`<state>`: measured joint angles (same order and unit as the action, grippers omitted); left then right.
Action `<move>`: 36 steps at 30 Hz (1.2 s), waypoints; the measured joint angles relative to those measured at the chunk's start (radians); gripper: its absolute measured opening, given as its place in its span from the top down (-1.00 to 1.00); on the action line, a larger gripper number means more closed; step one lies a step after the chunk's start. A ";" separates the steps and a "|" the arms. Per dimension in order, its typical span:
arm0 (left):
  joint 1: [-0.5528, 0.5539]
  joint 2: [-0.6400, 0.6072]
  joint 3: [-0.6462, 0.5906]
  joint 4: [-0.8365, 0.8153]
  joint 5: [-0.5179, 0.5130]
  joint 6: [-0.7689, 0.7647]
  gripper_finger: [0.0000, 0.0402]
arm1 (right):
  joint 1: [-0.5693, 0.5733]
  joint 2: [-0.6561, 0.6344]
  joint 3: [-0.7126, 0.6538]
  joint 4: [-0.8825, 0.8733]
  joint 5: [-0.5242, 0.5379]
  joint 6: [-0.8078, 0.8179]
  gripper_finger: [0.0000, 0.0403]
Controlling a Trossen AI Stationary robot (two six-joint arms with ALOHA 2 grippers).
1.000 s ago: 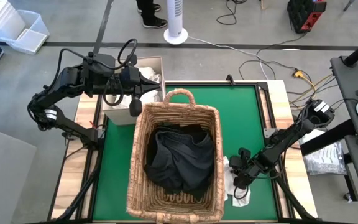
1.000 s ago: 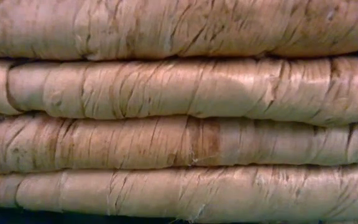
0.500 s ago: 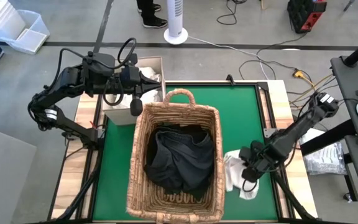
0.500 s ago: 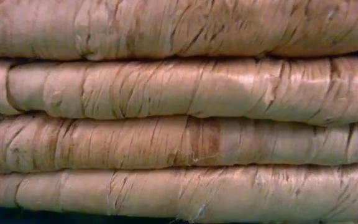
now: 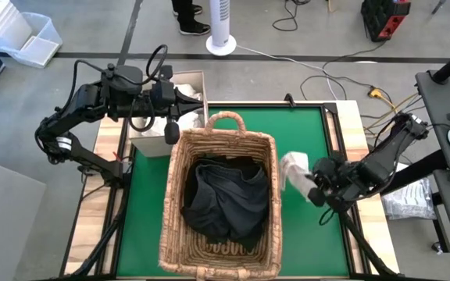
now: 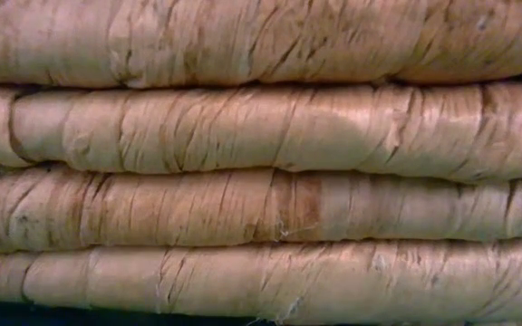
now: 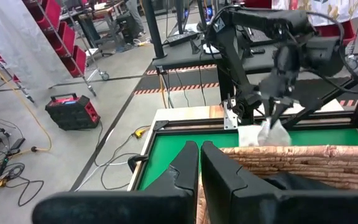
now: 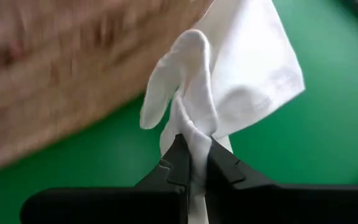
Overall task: Pick & Place Cloths
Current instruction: Put the white shorts into the gray laundry organizer
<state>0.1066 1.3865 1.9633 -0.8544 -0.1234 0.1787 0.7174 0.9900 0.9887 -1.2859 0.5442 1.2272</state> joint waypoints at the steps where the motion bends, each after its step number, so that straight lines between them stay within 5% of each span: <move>1: 0.000 0.000 0.000 0.002 0.000 0.000 1.00 | 0.000 0.002 0.030 -0.033 0.039 0.008 0.94; 11: 0.000 0.000 0.000 0.070 0.003 0.000 1.00 | -0.002 0.008 0.315 -0.129 0.462 -0.107 0.94; 20: 0.000 0.017 0.000 0.160 0.004 0.003 1.00 | -0.003 0.026 0.546 -0.047 0.675 -0.427 0.94; 27: 0.000 0.080 0.000 0.225 0.052 -0.009 0.95 | -0.003 0.037 0.610 0.321 0.713 -0.927 0.94; 36: -0.001 0.161 0.000 0.280 0.162 -0.056 0.59 | -0.003 0.084 0.610 0.816 0.648 -1.498 0.94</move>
<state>0.1059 1.5473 1.9633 -0.5742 0.0383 0.1229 0.7147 1.0741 1.5990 -0.4698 1.1920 -0.2711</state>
